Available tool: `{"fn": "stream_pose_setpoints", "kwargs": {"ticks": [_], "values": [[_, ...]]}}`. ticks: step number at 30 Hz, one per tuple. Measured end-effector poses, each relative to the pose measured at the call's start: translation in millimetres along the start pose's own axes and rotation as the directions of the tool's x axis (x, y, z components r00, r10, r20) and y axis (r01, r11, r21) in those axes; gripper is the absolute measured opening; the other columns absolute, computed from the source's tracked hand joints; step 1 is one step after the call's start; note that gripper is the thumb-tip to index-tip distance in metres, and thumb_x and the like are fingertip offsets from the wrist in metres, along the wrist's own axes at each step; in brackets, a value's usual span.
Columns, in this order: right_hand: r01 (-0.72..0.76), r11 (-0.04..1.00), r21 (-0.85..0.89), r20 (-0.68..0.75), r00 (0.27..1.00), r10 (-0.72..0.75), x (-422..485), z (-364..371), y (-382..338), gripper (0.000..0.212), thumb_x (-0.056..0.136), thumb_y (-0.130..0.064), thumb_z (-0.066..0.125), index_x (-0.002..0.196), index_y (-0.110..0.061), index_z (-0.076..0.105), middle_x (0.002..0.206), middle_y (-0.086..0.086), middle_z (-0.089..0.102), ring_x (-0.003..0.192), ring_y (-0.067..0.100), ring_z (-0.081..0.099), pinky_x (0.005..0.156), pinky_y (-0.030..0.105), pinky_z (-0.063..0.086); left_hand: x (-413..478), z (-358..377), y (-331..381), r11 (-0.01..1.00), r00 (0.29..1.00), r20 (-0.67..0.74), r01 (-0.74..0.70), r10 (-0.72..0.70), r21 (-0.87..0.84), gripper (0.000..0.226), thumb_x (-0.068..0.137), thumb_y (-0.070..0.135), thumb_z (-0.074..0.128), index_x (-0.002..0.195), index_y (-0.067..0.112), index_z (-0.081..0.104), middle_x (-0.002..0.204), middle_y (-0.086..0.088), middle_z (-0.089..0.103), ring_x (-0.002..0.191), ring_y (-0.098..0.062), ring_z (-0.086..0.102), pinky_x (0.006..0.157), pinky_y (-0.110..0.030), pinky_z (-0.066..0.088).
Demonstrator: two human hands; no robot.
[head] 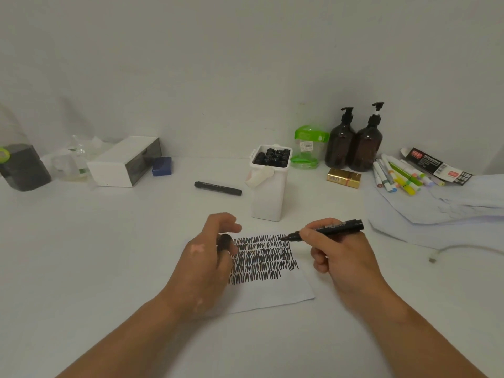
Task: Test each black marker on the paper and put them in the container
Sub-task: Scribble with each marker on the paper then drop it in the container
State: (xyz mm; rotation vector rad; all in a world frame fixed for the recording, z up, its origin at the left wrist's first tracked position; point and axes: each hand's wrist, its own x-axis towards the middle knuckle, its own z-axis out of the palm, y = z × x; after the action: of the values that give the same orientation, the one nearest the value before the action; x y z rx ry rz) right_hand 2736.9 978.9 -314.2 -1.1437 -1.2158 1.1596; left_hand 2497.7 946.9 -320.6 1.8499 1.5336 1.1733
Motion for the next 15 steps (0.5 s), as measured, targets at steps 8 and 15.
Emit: {"fn": "stream_pose_setpoints", "kwargs": {"ticks": [8, 15], "values": [[-0.081, 0.953, 0.292, 0.122, 0.991, 0.047, -4.2, 2.8, -12.2, 0.011, 0.078, -0.02, 0.067, 0.076, -0.01, 0.07, 0.064, 0.018, 0.063, 0.051, 0.023, 0.055, 0.044, 0.029, 0.046, 5.0, -2.7, -5.5, 0.964, 0.995, -0.007, 0.092, -0.097, -0.248, 0.028, 0.088, 0.009, 0.074, 0.095, 0.036, 0.074, 0.095, 0.01, 0.078, 0.089, -0.012, 0.074, 0.082, -0.03, 0.058], [-0.005, 0.971, 0.237, 0.128, 0.991, -0.027, -9.7, 5.9, -15.7, 0.01, 0.078, -0.023, 0.072, 0.077, -0.015, 0.077, 0.067, 0.017, 0.069, 0.051, 0.021, 0.059, 0.045, 0.027, 0.048, 3.9, -2.9, -3.7, 0.949, 0.996, 0.067, 0.073, -0.055, -0.307, 0.029, 0.09, 0.007, 0.072, 0.096, 0.036, 0.074, 0.098, 0.006, 0.078, 0.089, -0.013, 0.073, 0.077, -0.018, 0.055]]}}
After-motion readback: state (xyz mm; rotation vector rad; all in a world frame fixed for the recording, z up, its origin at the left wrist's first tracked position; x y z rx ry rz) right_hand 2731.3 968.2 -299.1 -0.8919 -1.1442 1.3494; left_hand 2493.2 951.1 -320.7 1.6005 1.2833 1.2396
